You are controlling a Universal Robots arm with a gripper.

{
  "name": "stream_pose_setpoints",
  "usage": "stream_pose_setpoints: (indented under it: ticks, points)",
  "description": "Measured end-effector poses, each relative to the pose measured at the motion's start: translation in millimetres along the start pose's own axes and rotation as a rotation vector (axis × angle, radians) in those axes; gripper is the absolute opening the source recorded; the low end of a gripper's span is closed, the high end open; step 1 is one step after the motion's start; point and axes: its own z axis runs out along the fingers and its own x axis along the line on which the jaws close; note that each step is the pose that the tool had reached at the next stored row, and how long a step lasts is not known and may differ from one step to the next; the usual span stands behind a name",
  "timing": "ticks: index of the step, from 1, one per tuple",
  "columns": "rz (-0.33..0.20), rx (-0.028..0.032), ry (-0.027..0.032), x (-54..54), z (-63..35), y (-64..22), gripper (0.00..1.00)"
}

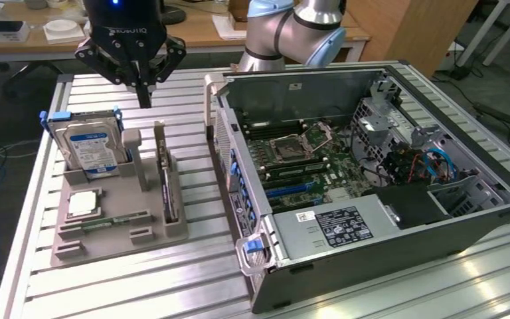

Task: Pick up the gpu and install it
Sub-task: 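Pick up the gpu and move the gpu toward the slot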

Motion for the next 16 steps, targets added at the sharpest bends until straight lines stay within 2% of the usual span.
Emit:
stream_pose_setpoints:
  ticks: [8, 10, 13, 16]
  points:
    - [0.000, 0.0000, 0.0000, 0.0, 0.0, 0.0, 0.11]
    - [0.000, 0.0000, 0.0000, 0.0, 0.0, 0.0, 0.23]
    - [0.000, 0.0000, 0.0000, 0.0, 0.0, 0.0, 0.29]
    - [0.000, 0.0000, 0.0000, 0.0, 0.0, 0.0, 0.47]
